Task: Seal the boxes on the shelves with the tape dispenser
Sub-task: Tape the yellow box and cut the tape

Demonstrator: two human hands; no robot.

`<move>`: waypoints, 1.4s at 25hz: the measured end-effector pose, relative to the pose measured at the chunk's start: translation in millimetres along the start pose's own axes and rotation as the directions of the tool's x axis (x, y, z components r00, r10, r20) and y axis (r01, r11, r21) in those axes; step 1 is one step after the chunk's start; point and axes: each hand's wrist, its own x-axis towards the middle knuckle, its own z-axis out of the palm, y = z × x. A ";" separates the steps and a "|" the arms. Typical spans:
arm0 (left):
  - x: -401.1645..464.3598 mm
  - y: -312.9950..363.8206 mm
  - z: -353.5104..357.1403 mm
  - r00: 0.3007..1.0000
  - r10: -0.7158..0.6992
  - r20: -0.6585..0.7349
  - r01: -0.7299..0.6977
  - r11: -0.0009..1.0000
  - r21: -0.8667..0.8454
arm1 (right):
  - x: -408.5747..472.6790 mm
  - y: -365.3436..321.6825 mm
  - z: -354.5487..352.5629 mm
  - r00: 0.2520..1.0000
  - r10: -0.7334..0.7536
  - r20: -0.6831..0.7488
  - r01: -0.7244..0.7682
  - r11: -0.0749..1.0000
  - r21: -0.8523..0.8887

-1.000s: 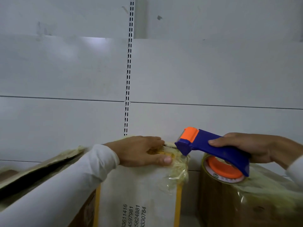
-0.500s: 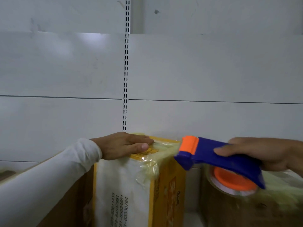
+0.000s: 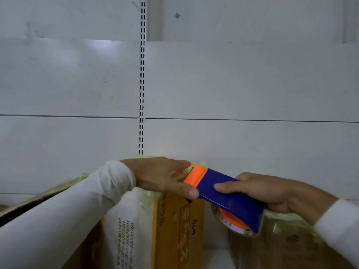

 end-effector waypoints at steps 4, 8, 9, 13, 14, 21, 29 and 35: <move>-15.5 -22.7 -6.8 0.990 -0.135 0.042 0.130 0.986 0.107 | 10.8 -7.7 21.7 0.999 -0.018 0.029 0.018 1.000 0.002; -29.7 -34.6 -11.9 0.982 -0.186 0.033 0.185 0.982 0.028 | 3.8 -3.3 42.1 0.996 -0.088 0.002 0.088 0.994 0.067; -28.5 -34.4 -11.0 0.984 -0.177 0.029 0.176 0.984 0.031 | -2.4 1.4 45.2 0.996 -0.089 -0.022 0.091 0.991 0.097; -24.1 -33.9 -8.7 0.987 -0.156 0.033 0.156 0.988 0.021 | -36.0 24.9 55.6 0.999 -0.035 -0.018 0.038 0.981 0.188; -24.3 -34.4 -8.9 0.988 -0.148 0.034 0.147 0.989 0.021 | -41.5 28.3 57.2 1.000 -0.015 -0.020 0.018 0.981 0.195; -15.7 -19.3 -9.2 0.982 -0.182 -0.047 0.186 0.976 0.109 | -42.0 25.5 83.6 0.995 0.047 -0.086 -0.027 0.975 0.222; -13.7 -12.5 4.7 0.979 -0.158 -0.133 0.186 0.953 0.237 | -31.6 1.6 103.5 0.938 0.131 -0.320 -0.115 0.991 0.067; -23.2 -2.0 5.4 0.990 -0.078 -0.121 0.106 0.963 0.247 | -23.3 -29.8 106.3 0.858 0.104 -0.503 -0.260 0.933 -0.250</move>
